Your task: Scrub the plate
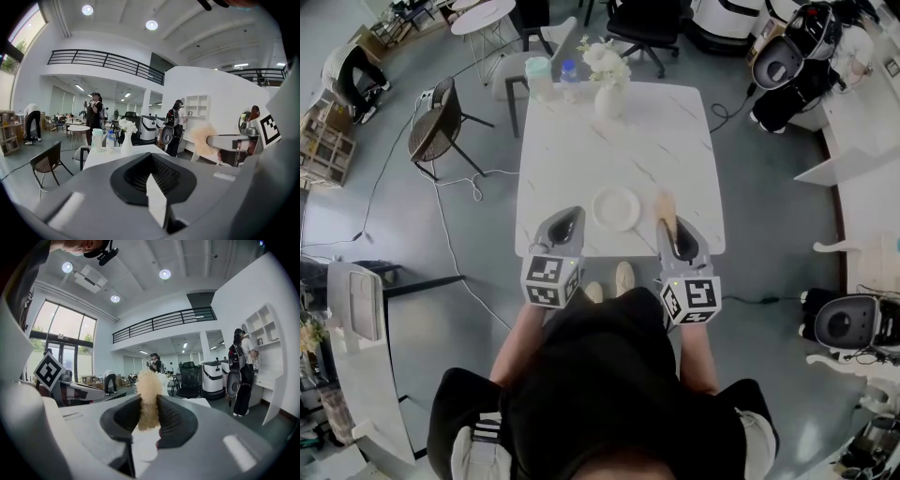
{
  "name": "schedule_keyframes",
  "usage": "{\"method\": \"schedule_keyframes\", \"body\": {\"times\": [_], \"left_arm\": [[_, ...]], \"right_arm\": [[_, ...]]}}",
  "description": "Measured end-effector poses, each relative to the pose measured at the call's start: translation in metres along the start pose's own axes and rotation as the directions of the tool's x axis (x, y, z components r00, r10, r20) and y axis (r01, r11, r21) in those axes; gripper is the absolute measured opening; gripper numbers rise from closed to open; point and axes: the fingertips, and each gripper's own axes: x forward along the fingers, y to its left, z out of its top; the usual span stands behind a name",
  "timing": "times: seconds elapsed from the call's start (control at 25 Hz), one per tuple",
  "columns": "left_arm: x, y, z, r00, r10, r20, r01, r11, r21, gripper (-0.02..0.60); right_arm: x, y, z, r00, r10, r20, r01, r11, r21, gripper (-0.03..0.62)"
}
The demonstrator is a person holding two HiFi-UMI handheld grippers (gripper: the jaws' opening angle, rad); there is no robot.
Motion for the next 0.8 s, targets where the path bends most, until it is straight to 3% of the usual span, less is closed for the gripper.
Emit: {"method": "schedule_keyframes", "body": {"times": [0.8], "left_arm": [[0.0001,-0.0077,0.0034,1.0,-0.008,0.005,0.008,1.0,0.003,0.006]], "right_arm": [[0.0004,0.0042,0.0067,1.0,0.019,0.011,-0.019,1.0,0.0,0.092]]}}
